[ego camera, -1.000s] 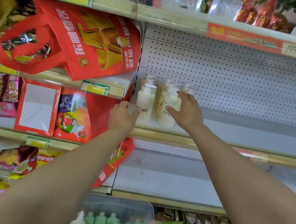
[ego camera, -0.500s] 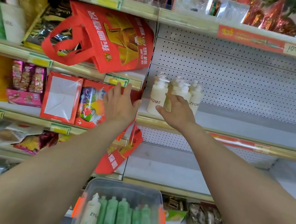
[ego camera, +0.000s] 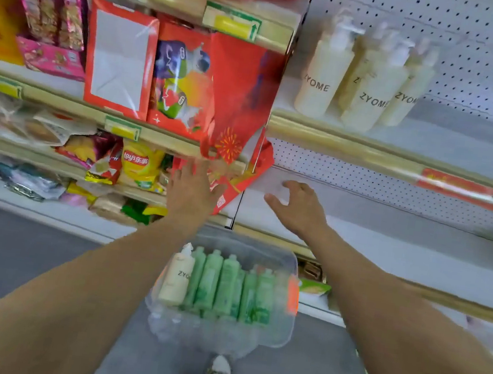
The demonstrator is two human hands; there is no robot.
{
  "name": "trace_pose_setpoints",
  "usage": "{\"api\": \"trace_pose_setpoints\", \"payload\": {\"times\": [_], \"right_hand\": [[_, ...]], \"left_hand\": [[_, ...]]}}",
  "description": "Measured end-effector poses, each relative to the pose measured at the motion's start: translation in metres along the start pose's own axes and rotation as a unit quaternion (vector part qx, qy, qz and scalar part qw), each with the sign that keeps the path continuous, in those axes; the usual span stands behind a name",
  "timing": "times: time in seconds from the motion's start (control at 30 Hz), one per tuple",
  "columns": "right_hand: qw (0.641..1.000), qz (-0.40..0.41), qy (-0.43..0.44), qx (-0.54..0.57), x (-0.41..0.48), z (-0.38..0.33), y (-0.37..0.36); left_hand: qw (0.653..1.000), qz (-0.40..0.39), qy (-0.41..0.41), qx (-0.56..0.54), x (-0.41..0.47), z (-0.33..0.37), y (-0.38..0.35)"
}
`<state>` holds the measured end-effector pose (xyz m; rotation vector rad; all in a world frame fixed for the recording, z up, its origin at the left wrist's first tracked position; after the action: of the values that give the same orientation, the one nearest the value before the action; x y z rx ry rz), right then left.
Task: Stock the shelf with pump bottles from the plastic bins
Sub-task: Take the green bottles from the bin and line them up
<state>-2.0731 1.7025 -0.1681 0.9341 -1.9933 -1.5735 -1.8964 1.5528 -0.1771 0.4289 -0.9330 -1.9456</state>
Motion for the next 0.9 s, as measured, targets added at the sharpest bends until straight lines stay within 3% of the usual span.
{"api": "trace_pose_setpoints", "payload": {"times": [0.17,0.27,0.43,0.6,0.77,0.9], "right_hand": [[0.985,-0.164,-0.044,0.025,0.007,0.024,-0.128],[0.966,-0.241,-0.075,0.047,0.002,0.038,-0.200],[0.920,-0.355,-0.142,0.081,-0.006,0.064,-0.303],[0.881,-0.381,-0.240,0.141,-0.005,0.083,-0.366],[0.846,-0.389,-0.299,0.210,-0.007,0.088,-0.409],[0.865,-0.354,-0.307,0.180,0.001,0.092,-0.420]], "left_hand": [[0.983,-0.108,0.140,-0.050,-0.021,-0.096,-0.084],[0.954,-0.168,0.234,-0.084,-0.050,-0.147,-0.132],[0.924,-0.180,0.330,-0.072,-0.088,-0.208,-0.189],[0.921,-0.127,0.368,0.013,-0.095,-0.229,-0.214],[0.913,-0.140,0.363,0.123,-0.090,-0.233,-0.231],[0.921,-0.131,0.320,0.181,-0.093,-0.236,-0.231]]}}
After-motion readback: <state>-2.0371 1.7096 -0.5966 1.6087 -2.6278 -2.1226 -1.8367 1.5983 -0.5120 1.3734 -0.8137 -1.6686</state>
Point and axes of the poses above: each hand's wrist, its own x-axis towards the middle knuckle, its own y-axis out of the back of the hand, z = x × y, the point moved 7 cm from there along x, towards the middle knuckle, and after that the axes turned 10 degrees about -x, right-handed, at the moved point
